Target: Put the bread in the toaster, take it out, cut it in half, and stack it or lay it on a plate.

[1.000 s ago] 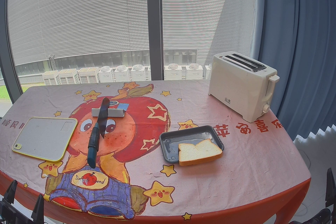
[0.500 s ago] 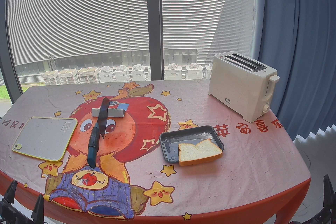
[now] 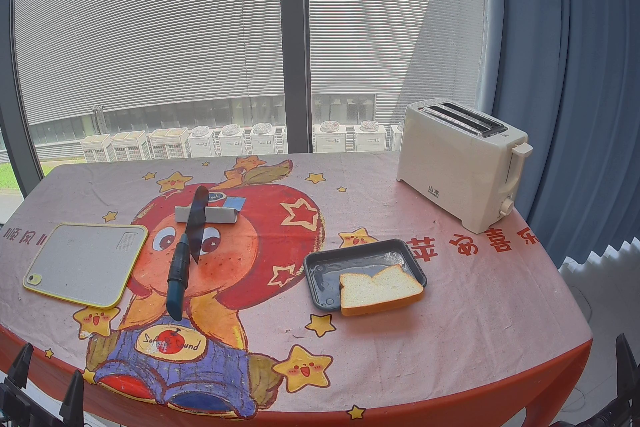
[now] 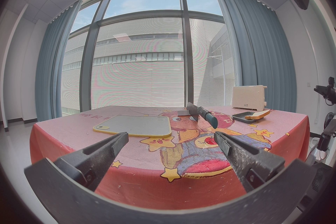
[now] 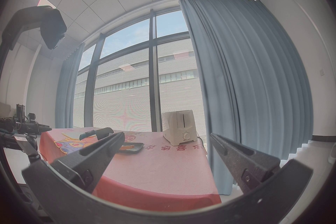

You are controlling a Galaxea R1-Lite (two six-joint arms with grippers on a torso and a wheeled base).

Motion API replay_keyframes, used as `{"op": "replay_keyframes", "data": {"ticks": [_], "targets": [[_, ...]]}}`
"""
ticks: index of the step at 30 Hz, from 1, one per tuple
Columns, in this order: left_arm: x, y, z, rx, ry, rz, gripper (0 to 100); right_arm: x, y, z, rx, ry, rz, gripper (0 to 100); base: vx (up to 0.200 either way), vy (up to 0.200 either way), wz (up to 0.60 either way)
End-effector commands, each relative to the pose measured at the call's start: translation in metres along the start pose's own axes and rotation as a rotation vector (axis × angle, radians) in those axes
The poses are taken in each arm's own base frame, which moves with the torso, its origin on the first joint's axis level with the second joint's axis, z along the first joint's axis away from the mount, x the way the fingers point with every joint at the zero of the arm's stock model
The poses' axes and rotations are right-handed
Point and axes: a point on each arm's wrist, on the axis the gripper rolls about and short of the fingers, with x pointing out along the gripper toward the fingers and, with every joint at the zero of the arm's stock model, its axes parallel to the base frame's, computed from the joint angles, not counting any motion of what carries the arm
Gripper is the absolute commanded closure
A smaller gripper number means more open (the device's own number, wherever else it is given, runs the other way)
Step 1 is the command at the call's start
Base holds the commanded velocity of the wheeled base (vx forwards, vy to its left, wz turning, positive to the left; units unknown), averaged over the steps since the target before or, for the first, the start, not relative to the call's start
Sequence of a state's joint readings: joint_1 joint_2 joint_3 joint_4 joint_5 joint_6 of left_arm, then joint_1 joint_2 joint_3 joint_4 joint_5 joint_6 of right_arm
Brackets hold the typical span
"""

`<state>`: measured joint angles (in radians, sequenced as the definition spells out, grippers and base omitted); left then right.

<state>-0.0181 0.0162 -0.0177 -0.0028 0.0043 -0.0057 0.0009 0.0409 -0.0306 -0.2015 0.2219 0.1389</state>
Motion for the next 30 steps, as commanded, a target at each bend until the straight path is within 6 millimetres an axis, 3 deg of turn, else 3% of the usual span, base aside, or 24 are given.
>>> {"op": "replay_keyframes", "data": {"ticks": [1,30], "targets": [[0.0,0.0,-0.005,0.0,0.001,0.0,0,0.003,0.0,0.005,0.004,0.019,-0.001,0,0.0,0.0,0.0],[0.0,0.0,-0.005,0.0,0.001,0.0,0,0.035,-0.002,0.013,0.142,0.269,0.122,0,0.0,0.0,0.0]]}}
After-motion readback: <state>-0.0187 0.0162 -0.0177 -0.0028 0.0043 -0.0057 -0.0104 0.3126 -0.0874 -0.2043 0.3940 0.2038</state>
